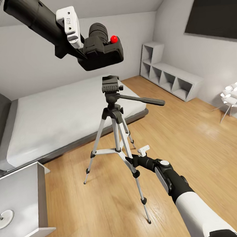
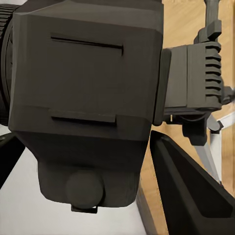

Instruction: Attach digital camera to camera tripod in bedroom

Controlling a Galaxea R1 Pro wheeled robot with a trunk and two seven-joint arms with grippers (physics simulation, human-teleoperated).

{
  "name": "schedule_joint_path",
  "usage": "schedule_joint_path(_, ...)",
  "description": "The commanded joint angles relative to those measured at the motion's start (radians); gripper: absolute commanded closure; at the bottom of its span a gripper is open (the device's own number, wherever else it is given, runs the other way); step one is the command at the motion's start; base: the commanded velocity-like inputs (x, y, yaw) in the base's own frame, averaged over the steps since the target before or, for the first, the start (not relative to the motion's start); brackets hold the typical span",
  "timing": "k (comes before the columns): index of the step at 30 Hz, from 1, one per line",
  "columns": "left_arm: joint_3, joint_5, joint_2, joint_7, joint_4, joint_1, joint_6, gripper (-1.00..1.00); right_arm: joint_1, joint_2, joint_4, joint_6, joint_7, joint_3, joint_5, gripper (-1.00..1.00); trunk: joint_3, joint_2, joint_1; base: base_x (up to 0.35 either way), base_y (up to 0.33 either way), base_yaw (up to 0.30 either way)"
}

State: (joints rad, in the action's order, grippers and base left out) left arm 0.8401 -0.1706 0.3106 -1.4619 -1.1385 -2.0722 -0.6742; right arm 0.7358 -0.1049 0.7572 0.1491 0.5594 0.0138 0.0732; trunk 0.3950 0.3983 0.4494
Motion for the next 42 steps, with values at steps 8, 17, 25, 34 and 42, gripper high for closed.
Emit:
schedule_joint_path(8, 0.007, 0.120, -0.003, -0.006, 0.110, -0.002, -0.011, 1.00, 0.001, -0.001, -0.001, 0.005, 0.004, 0.000, 0.040, 1.00, 0.002, 0.002, 0.001, 0.000, 0.000, 0.000)
schedule_joint_path(17, 0.046, 0.185, -0.008, -0.002, 0.177, -0.002, -0.011, 1.00, 0.001, 0.000, -0.001, 0.003, 0.004, 0.000, 0.040, 1.00, 0.002, 0.002, 0.001, 0.000, 0.000, 0.000)
schedule_joint_path(25, 0.053, 0.188, -0.006, 0.004, 0.182, -0.002, -0.011, 1.00, 0.001, 0.001, -0.001, 0.002, 0.004, 0.000, 0.039, 1.00, 0.002, 0.002, 0.001, 0.000, 0.000, 0.000)
schedule_joint_path(34, 0.061, 0.188, -0.008, 0.006, 0.181, -0.003, -0.012, 1.00, 0.001, 0.001, -0.001, 0.001, 0.004, 0.000, 0.038, 1.00, 0.002, 0.002, 0.001, 0.000, 0.000, 0.000)
schedule_joint_path(42, 0.063, 0.189, -0.010, 0.006, 0.172, -0.003, -0.011, 1.00, 0.001, 0.000, -0.001, 0.000, 0.004, 0.000, 0.036, 1.00, 0.002, 0.002, 0.001, 0.000, 0.000, 0.000)
